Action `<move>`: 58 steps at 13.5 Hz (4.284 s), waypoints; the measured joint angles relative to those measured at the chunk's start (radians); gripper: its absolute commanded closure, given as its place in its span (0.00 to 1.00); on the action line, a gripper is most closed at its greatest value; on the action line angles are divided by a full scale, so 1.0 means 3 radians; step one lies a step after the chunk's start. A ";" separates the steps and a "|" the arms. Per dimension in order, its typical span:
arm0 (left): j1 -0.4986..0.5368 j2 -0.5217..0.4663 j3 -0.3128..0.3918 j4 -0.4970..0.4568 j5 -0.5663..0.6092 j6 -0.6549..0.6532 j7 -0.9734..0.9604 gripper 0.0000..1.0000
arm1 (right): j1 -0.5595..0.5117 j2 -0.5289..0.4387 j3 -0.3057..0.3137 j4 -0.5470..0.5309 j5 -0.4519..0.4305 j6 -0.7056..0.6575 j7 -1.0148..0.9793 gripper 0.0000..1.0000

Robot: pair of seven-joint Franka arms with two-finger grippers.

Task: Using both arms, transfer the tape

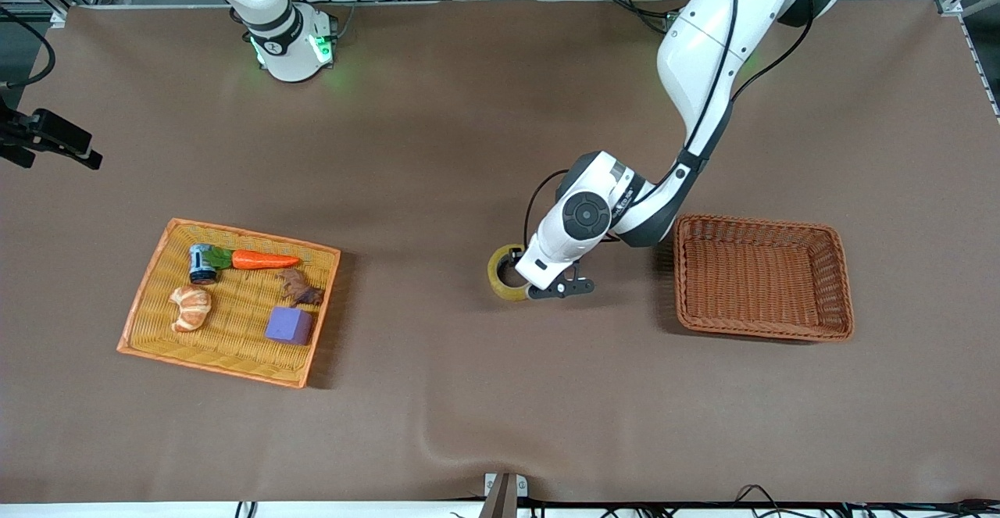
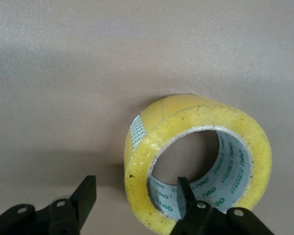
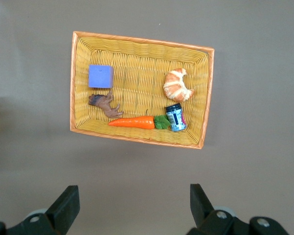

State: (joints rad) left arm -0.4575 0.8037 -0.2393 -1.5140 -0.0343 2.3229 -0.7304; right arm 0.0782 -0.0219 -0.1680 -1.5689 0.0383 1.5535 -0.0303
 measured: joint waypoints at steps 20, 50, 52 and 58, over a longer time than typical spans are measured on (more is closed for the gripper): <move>0.1136 -0.1577 0.0037 -0.0259 0.0066 -0.1451 0.0932 1.00 | 0.0033 0.0003 0.0052 0.0016 -0.0138 0.0004 -0.0134 0.00; 0.2369 -0.1013 0.0027 -0.0507 0.0373 -0.0627 0.2515 0.00 | 0.0028 0.0027 0.0036 0.0015 -0.0134 0.0000 -0.0142 0.00; 0.2387 -0.1132 0.0031 -0.0392 0.0649 -0.0650 0.2720 0.00 | 0.0028 0.0028 0.0035 0.0014 -0.0134 -0.0004 -0.0142 0.00; 0.2375 -0.1689 -0.0023 -0.0047 0.0876 -0.1172 0.2763 0.00 | 0.0028 0.0039 0.0033 0.0008 -0.0134 -0.0017 -0.0142 0.00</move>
State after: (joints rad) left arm 0.2550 0.2970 -0.2463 -1.5281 0.2284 1.9712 0.0985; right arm 0.0865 -0.0101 -0.1580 -1.5663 -0.0020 1.5483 -0.0729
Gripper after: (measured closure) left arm 0.000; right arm 0.000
